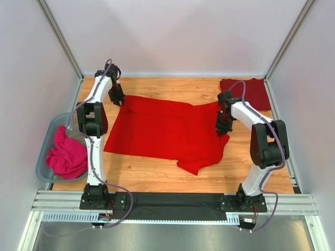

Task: Fold and stack the t-shirts
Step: Fold the tshirt

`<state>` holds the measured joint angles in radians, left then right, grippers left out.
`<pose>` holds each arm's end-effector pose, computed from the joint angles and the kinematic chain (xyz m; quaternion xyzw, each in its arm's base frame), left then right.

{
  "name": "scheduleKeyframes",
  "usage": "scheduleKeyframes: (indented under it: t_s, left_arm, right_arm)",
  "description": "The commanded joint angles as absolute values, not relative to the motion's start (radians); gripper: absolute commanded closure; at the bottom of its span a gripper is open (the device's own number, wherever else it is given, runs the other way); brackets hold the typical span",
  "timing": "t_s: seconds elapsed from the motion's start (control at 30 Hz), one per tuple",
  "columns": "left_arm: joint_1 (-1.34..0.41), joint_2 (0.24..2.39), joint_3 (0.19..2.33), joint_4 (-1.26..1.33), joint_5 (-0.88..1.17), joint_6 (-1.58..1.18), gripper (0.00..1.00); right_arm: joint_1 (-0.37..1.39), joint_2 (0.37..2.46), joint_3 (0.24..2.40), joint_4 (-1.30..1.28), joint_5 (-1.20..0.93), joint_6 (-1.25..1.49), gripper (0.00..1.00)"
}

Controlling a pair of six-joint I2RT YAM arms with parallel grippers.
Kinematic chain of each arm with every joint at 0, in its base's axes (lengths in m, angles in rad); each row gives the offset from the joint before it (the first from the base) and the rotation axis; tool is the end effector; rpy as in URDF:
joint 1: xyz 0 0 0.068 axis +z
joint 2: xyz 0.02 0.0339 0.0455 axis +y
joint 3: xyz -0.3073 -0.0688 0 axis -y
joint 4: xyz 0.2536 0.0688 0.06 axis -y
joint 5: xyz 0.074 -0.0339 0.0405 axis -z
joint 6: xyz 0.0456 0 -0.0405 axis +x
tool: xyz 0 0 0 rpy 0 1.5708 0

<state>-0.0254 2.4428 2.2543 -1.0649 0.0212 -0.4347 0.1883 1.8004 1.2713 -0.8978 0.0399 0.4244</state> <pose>0.5527 -0.0150 0.2090 -0.1990 0.9671 -0.0462 0.1515 0.3503 0.0649 0.2182 0.1189 0.9901 0.0027 0.0745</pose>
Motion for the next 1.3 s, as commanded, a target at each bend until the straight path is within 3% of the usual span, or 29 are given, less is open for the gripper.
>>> scheduleKeyframes:
  t_s: [0.0, 0.1, 0.53, 0.7, 1.27]
  left_arm:
    - [-0.026, 2.364, 2.226, -1.121, -0.023, -0.439, 0.68]
    - [-0.012, 2.315, 2.146, -1.106, -0.008, -0.484, 0.59]
    - [0.051, 2.169, 2.004, -0.948, 0.138, -1.001, 0.58]
    - [0.048, 2.132, 1.84, -0.827, 0.176, -1.273, 0.59]
    - [0.041, 2.235, 1.873, -0.922, 0.092, -1.296, 0.55]
  right_arm:
    - [0.186, 1.766, 1.284, -0.916, 0.025, 0.4, 1.0]
    - [0.184, 1.763, 1.278, -0.908, 0.02, 0.397, 1.0]
    - [0.186, 1.743, 1.258, -0.885, 0.015, 0.373, 1.0]
    - [0.186, 1.736, 1.261, -0.884, -0.017, 0.365, 1.0]
    - [0.186, 1.749, 1.284, -0.885, -0.025, 0.371, 1.0]
